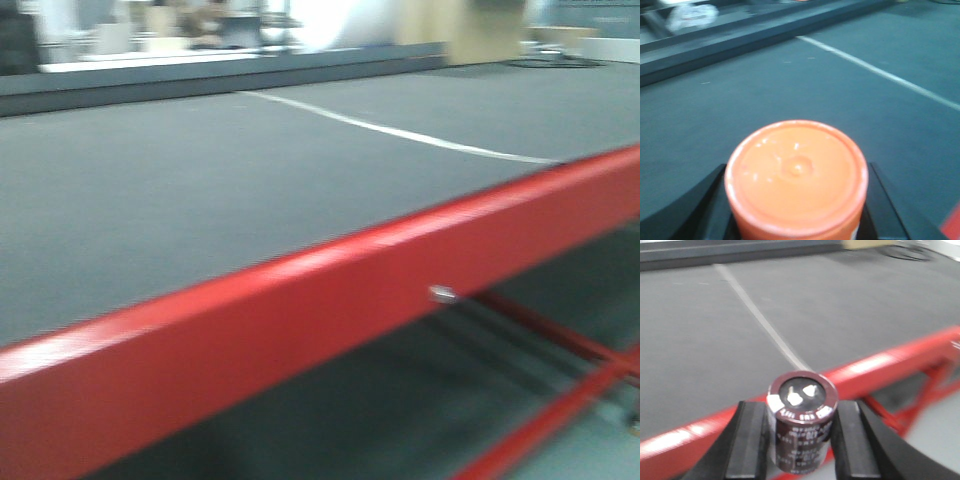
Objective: Place cylindrical capacitor in blue bin on shelf
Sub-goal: 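Drive the base away from the table toward the bin shelf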
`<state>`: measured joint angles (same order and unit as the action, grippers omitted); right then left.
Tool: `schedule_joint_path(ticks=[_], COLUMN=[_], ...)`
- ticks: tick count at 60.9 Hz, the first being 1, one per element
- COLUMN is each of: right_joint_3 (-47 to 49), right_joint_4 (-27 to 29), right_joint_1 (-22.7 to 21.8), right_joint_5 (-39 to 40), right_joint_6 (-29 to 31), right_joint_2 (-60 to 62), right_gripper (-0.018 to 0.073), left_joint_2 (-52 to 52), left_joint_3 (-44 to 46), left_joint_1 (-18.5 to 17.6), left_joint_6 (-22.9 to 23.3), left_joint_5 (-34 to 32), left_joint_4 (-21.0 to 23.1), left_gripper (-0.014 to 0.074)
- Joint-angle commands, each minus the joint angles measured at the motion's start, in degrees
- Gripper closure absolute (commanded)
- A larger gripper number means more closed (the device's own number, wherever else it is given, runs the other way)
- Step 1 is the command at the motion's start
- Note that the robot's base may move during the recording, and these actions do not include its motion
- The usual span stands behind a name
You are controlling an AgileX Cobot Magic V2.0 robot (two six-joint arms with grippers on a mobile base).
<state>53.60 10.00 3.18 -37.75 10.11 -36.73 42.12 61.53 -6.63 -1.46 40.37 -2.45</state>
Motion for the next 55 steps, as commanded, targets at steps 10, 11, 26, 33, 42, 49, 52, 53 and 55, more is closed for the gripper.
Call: schedule_joint_path(ticks=[10, 11, 26, 33, 42, 49, 52, 53, 55], right_joint_3=[0.0, 0.0, 0.0, 0.0, 0.0, 0.0, 0.0, 0.0, 0.0], right_joint_4=[0.0, 0.0, 0.0, 0.0, 0.0, 0.0, 0.0, 0.0, 0.0], right_joint_1=[0.2, 0.2, 0.2, 0.2, 0.2, 0.2, 0.2, 0.2, 0.2], right_joint_5=[2.1, 2.1, 2.1, 2.1, 2.1, 2.1, 2.1, 2.1, 2.1], right_joint_6=[0.5, 0.5, 0.5, 0.5, 0.5, 0.5, 0.5, 0.5, 0.5], right_joint_2=[0.3, 0.3, 0.3, 0.3, 0.3, 0.3, 0.3, 0.3, 0.3], right_gripper=[0.0721, 0.0721, 0.0721, 0.0721, 0.0721, 0.0721, 0.0721, 0.0721, 0.0721], left_joint_2=[-0.3, -0.3, -0.3, -0.3, -0.3, -0.3, -0.3, -0.3, -0.3], left_joint_3=[0.2, 0.2, 0.2, 0.2, 0.2, 0.2, 0.2, 0.2, 0.2], left_joint_1=[-0.4, -0.4, -0.4, -0.4, -0.4, -0.4, -0.4, -0.4, -0.4], left_joint_6=[0.0, 0.0, 0.0, 0.0, 0.0, 0.0, 0.0, 0.0, 0.0], left_joint_5=[-1.0, -1.0, -1.0, -1.0, -1.0, -1.0, -1.0, -1.0, -1.0], left_joint_4=[0.1, 0.1, 0.1, 0.1, 0.1, 0.1, 0.1, 0.1, 0.1], left_gripper=[0.0708, 0.0708, 0.0708, 0.0708, 0.0708, 0.0708, 0.0708, 0.0708, 0.0708])
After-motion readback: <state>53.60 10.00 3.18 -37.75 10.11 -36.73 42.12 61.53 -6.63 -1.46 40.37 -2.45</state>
